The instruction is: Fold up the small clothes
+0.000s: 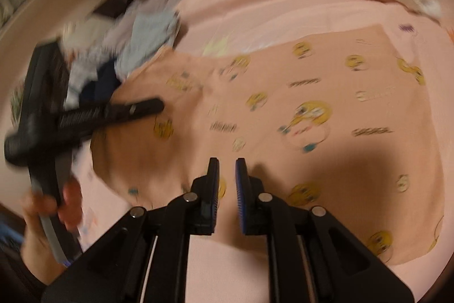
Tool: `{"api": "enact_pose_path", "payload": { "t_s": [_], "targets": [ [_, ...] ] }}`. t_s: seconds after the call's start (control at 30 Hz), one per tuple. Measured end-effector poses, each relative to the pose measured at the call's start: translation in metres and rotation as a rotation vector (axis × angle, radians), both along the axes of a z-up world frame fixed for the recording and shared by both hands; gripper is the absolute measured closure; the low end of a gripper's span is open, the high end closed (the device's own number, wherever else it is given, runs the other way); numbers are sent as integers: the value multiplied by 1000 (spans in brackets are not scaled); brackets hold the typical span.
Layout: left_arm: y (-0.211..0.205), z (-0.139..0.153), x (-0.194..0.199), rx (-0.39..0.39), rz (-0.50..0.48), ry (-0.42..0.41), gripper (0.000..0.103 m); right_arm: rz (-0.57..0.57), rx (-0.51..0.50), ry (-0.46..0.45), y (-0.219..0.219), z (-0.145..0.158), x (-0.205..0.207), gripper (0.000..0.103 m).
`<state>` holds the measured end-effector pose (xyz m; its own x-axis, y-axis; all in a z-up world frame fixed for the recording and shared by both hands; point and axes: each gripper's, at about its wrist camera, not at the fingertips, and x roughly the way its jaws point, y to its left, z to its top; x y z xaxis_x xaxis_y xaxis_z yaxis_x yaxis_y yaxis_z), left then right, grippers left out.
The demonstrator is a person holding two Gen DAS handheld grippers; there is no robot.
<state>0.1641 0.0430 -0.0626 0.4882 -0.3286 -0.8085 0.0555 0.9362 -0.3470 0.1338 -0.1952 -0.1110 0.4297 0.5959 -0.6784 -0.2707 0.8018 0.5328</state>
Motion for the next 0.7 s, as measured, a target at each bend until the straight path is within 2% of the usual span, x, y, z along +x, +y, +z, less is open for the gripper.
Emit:
{"api": "enact_pose_path", "payload": {
  "t_s": [0.17,0.33,0.4,0.53,0.6,0.63,0.67,0.7],
  "targets": [
    [-52,13,4,28,-103,-21,92,-136,198,85,-39,-11,24,66],
    [-97,-7,7,33,-201,39,92,-234,411,188,-70,-31,34,51],
    [-108,-18,7,47,-217,62,91,-255,469,220,-75,-38,35,49],
    [-110,-30,5,48,-242,100,89,-271,487,255,-75,-42,33,49],
    [-106,-30,1,31,-261,108,74,-256,484,255,-75,-40,34,46],
    [-103,-29,-2,17,-272,109,58,-254,485,255,-73,-38,33,43],
    [-100,-28,-8,7,-281,108,47,-259,490,256,-73,-37,33,41],
    [-96,-26,-14,3,-284,101,45,-264,498,259,-75,-38,37,40]
  ]
}}
